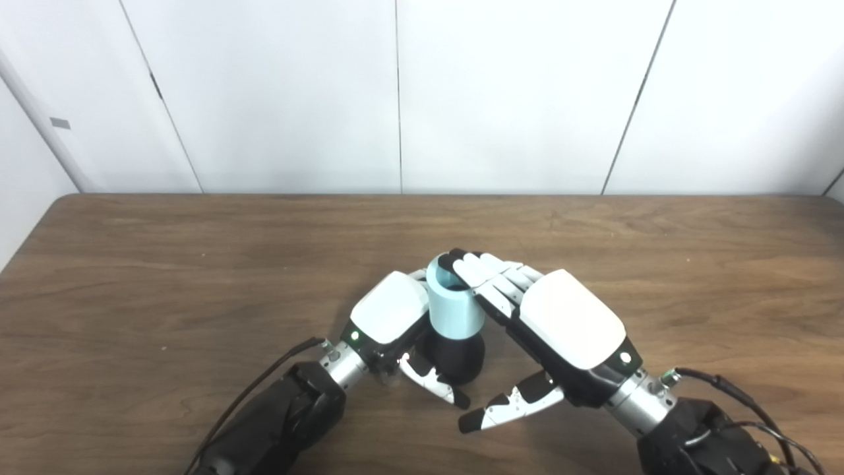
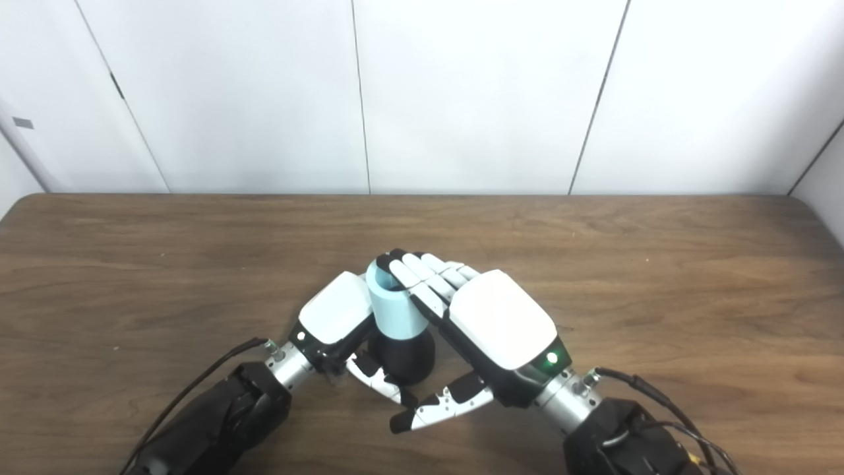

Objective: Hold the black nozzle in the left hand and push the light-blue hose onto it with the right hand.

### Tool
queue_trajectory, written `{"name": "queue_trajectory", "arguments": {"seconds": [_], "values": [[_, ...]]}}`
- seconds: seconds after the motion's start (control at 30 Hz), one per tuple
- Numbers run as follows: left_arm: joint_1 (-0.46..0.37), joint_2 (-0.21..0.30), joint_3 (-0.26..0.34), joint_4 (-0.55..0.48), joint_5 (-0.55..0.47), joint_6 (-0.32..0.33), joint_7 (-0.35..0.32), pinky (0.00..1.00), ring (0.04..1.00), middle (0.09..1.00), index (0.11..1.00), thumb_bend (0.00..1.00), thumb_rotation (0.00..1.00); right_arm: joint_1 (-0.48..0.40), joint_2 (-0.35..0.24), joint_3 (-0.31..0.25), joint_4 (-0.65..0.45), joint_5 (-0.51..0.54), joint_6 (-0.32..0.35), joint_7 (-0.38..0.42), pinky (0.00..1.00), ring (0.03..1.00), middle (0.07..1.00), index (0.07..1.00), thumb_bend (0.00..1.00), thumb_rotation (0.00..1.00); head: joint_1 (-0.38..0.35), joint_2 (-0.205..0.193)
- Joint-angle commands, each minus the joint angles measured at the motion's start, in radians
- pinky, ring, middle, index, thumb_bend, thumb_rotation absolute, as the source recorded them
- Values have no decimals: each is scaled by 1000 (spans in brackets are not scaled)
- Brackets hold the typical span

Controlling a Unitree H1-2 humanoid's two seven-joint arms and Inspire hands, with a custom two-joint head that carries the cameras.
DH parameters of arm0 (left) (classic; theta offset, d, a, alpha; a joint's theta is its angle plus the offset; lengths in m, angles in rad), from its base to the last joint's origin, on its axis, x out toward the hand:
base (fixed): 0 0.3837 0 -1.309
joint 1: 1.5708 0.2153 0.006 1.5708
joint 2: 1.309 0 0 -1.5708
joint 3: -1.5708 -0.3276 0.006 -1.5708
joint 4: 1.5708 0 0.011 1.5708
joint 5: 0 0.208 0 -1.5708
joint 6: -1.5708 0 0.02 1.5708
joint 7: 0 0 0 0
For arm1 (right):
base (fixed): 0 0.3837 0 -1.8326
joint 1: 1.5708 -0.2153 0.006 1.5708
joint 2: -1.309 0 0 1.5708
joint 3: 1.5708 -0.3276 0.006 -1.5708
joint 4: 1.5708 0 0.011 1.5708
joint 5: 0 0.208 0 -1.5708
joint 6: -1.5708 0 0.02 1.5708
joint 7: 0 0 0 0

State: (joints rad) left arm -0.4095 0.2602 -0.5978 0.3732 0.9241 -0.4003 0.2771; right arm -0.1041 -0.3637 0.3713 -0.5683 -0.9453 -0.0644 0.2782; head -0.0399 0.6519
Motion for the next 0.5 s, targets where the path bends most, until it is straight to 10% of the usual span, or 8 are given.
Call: {"name": "queue_trajectory", "arguments": {"seconds": [0.0,0.47], "values": [[276,-81,-128,155,-12,-12,-55,795,514,463,514,519,0,34,-22,72,38,42,-67,95,825,907,933,1000,906,759,0,1],[277,-90,-122,161,-25,-11,-56,784,529,466,508,521,0,-1,-47,88,22,45,-52,163,832,913,878,991,954,696,-1,-2]]}}
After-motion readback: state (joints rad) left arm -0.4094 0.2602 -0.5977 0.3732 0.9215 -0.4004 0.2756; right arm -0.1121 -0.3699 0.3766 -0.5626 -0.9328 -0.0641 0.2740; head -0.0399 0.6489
